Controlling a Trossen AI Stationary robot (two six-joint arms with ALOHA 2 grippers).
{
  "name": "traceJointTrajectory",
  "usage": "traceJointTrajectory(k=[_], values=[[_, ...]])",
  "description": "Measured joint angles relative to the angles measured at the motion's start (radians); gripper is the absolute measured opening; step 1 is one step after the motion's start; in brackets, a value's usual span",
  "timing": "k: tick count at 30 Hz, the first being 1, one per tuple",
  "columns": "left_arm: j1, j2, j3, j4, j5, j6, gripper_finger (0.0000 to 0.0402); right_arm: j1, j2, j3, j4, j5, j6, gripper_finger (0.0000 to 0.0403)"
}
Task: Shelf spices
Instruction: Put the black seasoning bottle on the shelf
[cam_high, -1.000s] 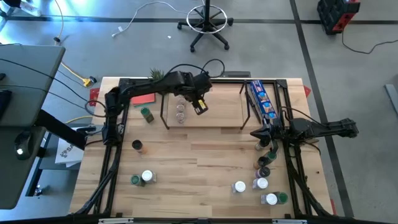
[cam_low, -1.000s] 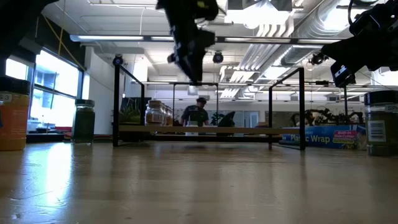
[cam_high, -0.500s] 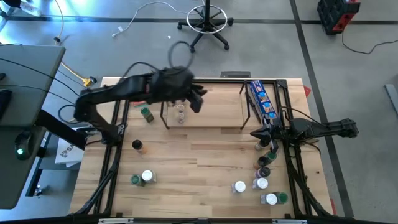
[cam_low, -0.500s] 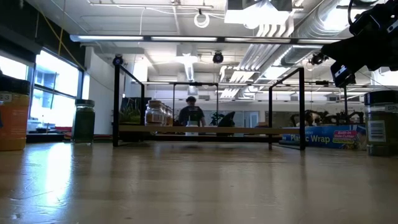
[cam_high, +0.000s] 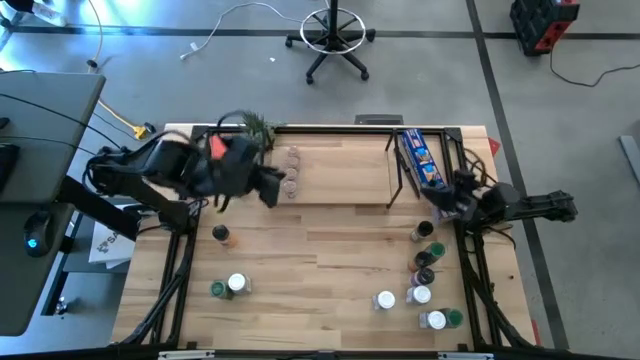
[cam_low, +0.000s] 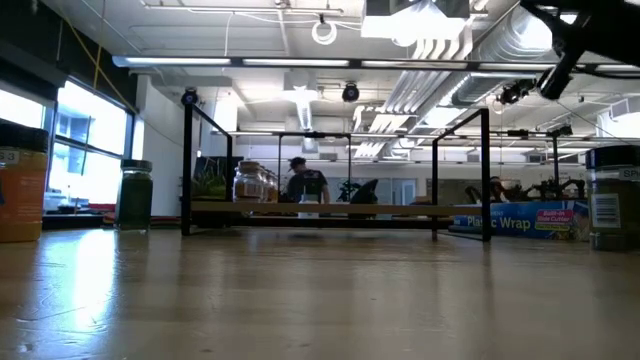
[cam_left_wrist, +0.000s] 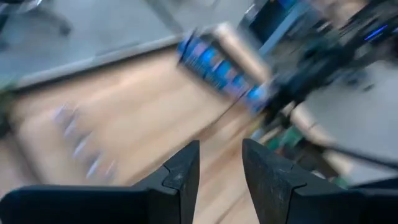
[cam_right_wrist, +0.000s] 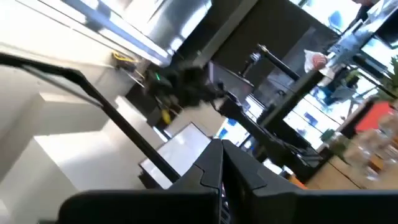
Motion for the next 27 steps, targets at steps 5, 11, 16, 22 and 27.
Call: traceJointTrajectory(k=[5,11,16,22,27], values=[[-0.065,0.005,0.0,-0.335,-0.003,-0.178,0.0115,0.0,0.091,0.244,-0.281,0.034,-0.047,0.0],[-0.031,-0.032,-0.069,-0.274,-0.09,0.005,0.0115,0.0,0.369,0.675,-0.755,0.073,-0.153,0.0],[0.045,-0.032,-0.069,-0.276,-0.212,0.143,0.0115,0.0,0.624,1.008,-1.174,0.067,-0.127,0.0],[0.13,-0.033,-0.069,-0.267,-0.231,0.334,0.0115,0.001,0.87,1.256,-1.657,-0.007,0.081,0.0004],[0.174,-0.034,-0.069,-0.234,-0.185,0.492,0.0115,0.049,0.955,1.213,-1.812,-0.162,0.214,0.0058]])
